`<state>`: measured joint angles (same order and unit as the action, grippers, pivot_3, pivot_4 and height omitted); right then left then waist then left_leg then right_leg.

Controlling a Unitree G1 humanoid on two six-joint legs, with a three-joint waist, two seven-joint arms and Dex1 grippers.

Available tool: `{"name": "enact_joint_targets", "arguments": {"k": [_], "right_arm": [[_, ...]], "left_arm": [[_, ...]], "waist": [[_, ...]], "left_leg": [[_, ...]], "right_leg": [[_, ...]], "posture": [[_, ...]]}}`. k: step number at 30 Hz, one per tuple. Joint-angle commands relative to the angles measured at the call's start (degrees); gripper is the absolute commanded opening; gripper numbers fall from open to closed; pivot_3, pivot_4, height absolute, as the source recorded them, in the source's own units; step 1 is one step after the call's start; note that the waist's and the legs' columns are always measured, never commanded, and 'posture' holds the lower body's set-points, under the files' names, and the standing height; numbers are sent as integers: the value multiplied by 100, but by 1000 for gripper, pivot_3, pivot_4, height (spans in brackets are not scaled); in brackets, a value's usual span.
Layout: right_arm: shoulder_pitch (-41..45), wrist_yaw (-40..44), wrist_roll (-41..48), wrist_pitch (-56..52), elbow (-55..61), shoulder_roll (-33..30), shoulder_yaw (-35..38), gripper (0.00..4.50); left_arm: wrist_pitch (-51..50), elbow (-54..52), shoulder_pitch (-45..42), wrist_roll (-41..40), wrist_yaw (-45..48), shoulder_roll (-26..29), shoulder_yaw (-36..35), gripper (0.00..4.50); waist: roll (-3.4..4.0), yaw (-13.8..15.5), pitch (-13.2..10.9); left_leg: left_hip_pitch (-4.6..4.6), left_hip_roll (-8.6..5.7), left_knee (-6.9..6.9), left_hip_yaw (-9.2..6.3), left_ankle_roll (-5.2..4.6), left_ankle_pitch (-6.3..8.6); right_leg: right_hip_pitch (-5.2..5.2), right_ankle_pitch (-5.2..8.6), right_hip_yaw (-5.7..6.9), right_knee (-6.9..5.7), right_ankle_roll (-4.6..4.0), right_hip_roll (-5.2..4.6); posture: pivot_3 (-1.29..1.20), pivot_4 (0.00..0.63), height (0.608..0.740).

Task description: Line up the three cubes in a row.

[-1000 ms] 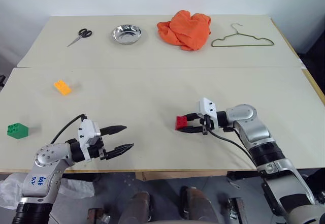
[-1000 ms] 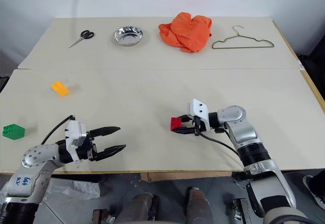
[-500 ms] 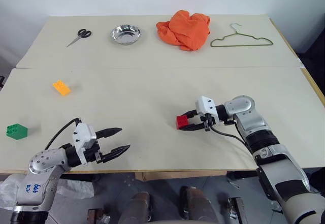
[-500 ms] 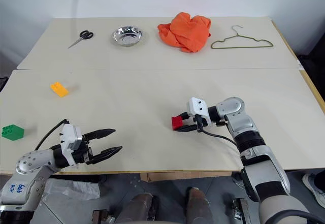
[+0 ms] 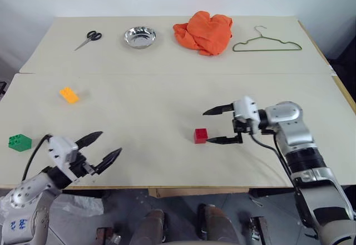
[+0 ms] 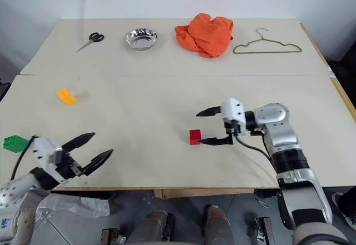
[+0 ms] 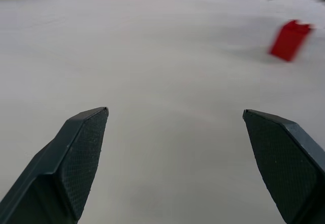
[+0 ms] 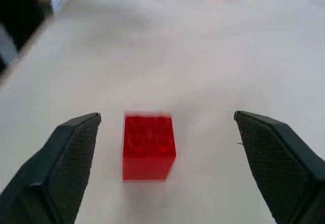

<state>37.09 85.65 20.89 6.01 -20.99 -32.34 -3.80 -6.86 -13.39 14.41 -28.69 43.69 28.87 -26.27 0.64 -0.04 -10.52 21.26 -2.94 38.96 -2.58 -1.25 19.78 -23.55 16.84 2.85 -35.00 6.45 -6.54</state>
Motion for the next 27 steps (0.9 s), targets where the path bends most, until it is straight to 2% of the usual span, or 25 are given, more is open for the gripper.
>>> {"name": "enact_joint_targets", "arguments": {"k": [1,6,9,16,21,27], "right_arm": [[-380,105,754,-182,669,-37,518,4457],[-1065,359,889,212,997,-62,595,4457],[-1267,187,1030,181,1150,43,630,4457],[-1514,451,1075,1137,1181,314,640,4457],[-1526,416,1258,1233,1206,396,633,4457],[-1626,280,1427,749,1649,411,393,4457]], "left_arm": [[515,76,381,63,-444,-377,-551,4500],[881,-8,787,-71,-1407,-1177,-1261,4500],[1016,70,981,-229,-1894,-1586,-1667,4500],[1164,700,1441,-689,-2544,-2214,-2429,4500],[1350,1100,1462,-1003,-2552,-2293,-2620,4500],[1153,1099,781,-979,-3048,-1655,-2591,4500]], "waist": [[0,-2,0],[-5,10,-2],[-7,15,-3],[-16,16,-1],[-29,50,2],[-44,157,8]], "left_leg": [[-1,2,0,0,1,1],[-5,5,4,3,2,2],[-6,5,5,4,0,3],[-9,8,5,5,-1,7],[-10,8,9,3,-1,7],[-11,11,12,-3,2,8]], "right_leg": [[3,0,1,3,1,0],[9,-1,0,4,2,0],[10,-1,-1,3,2,0],[12,-1,-1,5,2,2],[17,-1,0,6,2,1],[18,-1,1,5,2,0]], "posture": [[0,150,740],[0,150,740],[0,150,740],[0,150,740],[0,150,740],[0,150,740]]}}
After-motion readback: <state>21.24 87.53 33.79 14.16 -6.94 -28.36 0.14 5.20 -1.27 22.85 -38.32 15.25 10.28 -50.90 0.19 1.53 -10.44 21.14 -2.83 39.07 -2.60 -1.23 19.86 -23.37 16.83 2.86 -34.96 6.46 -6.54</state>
